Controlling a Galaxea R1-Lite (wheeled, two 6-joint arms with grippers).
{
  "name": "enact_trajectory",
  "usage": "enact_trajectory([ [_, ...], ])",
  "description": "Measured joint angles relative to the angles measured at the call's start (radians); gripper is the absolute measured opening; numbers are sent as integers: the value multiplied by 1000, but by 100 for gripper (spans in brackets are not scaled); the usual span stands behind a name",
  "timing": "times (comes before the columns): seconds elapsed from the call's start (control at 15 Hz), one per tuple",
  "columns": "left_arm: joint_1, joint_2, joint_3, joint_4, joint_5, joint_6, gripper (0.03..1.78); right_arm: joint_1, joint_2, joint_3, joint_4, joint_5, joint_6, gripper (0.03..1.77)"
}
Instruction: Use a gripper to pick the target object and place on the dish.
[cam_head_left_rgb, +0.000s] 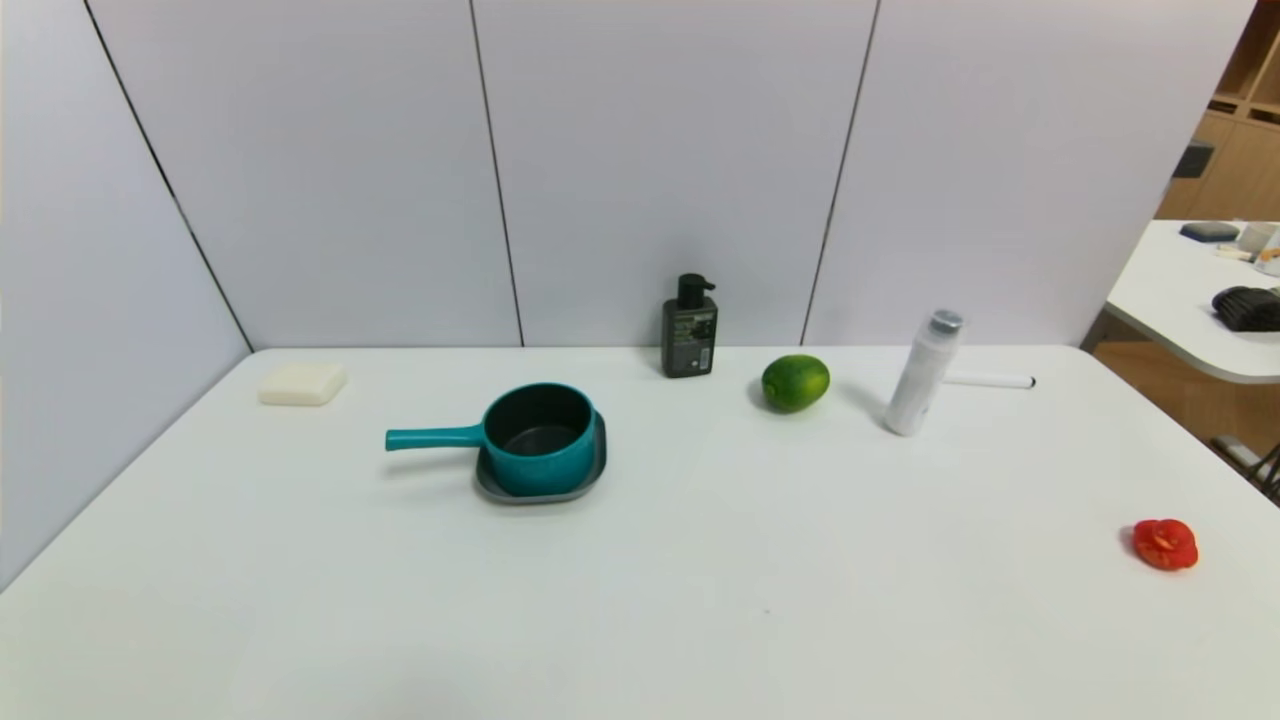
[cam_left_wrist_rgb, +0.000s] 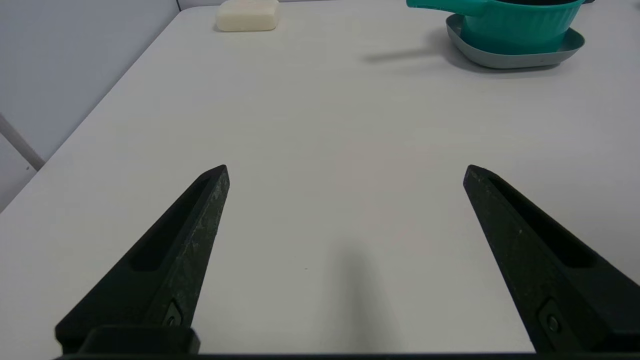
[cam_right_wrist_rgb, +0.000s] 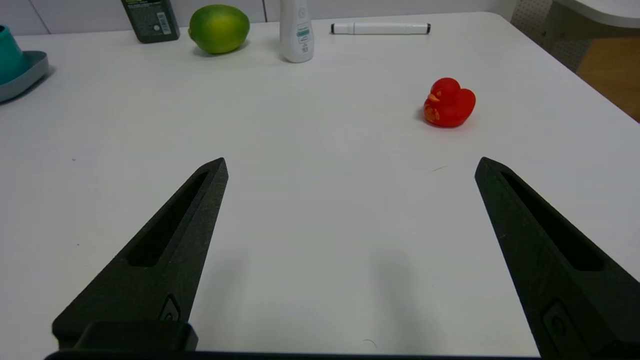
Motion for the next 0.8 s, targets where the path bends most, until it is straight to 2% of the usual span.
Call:
enact_trajectory([
  [0.8,0,0,0,0,0,0,169,0,0,0,0,-1,6,171],
])
